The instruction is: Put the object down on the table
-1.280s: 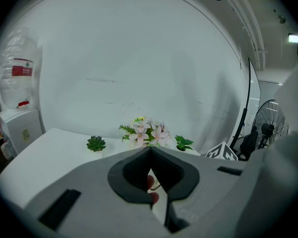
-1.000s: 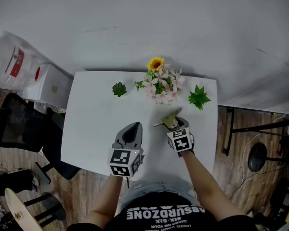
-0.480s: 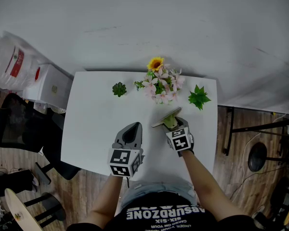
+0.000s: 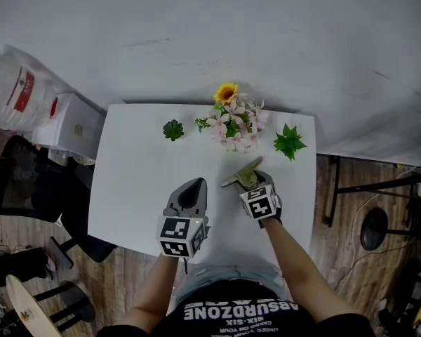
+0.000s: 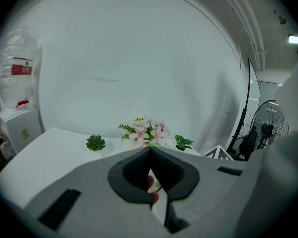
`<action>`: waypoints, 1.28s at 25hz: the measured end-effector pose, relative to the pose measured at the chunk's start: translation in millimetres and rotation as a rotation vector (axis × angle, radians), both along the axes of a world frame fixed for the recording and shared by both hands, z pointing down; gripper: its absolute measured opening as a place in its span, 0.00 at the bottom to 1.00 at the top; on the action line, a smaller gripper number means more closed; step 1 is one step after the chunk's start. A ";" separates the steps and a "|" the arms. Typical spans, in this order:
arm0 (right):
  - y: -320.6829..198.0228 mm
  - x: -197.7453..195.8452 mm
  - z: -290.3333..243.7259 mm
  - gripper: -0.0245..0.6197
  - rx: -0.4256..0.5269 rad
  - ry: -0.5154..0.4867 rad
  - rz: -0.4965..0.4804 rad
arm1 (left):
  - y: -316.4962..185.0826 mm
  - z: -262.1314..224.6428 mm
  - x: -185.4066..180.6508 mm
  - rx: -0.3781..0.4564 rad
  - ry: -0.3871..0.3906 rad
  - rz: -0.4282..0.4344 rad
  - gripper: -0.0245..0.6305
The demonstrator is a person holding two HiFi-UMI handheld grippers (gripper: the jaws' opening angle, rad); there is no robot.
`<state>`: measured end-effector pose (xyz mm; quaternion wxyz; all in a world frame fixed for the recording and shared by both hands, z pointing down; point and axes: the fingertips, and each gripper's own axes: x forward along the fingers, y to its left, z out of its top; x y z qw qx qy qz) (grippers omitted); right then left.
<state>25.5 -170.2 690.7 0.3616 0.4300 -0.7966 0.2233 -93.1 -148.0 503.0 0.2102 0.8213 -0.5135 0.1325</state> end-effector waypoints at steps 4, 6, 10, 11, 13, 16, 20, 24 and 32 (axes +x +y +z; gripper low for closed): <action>0.2 -0.4 0.3 0.48 -0.019 0.004 -0.004 | 0.6 -0.2 0.1 -0.002 0.004 0.001 0.03; 0.4 -0.6 0.3 0.48 -0.024 0.006 -0.006 | 0.8 -0.5 0.8 -0.003 0.007 0.002 0.03; 0.1 -1.5 0.6 0.49 -0.030 0.007 -0.009 | 1.4 -2.1 2.2 -0.001 0.014 0.006 0.03; 0.7 -2.0 0.8 0.49 -0.037 0.006 -0.015 | 1.8 -3.0 2.6 0.000 0.016 0.007 0.03; 3.6 -4.2 1.1 0.51 -0.064 0.000 -0.030 | 2.3 -5.5 2.8 0.003 0.019 0.009 0.03; 5.2 -6.0 0.0 0.53 -0.093 -0.006 -0.041 | 2.7 -8.5 0.9 0.009 0.020 0.007 0.03; 0.4 -4.9 -12.1 0.52 -0.061 -0.019 -0.040 | 3.1 -11.8 -1.6 0.014 0.029 0.003 0.03; 1.9 -7.1 -30.4 0.53 -0.039 -0.031 -0.054 | 5.3 -14.5 -1.6 0.019 0.035 0.003 0.03; 6.5 -10.6 -69.6 0.52 0.046 -0.082 -0.030 | 8.5 -22.7 -0.7 0.041 0.043 0.001 0.03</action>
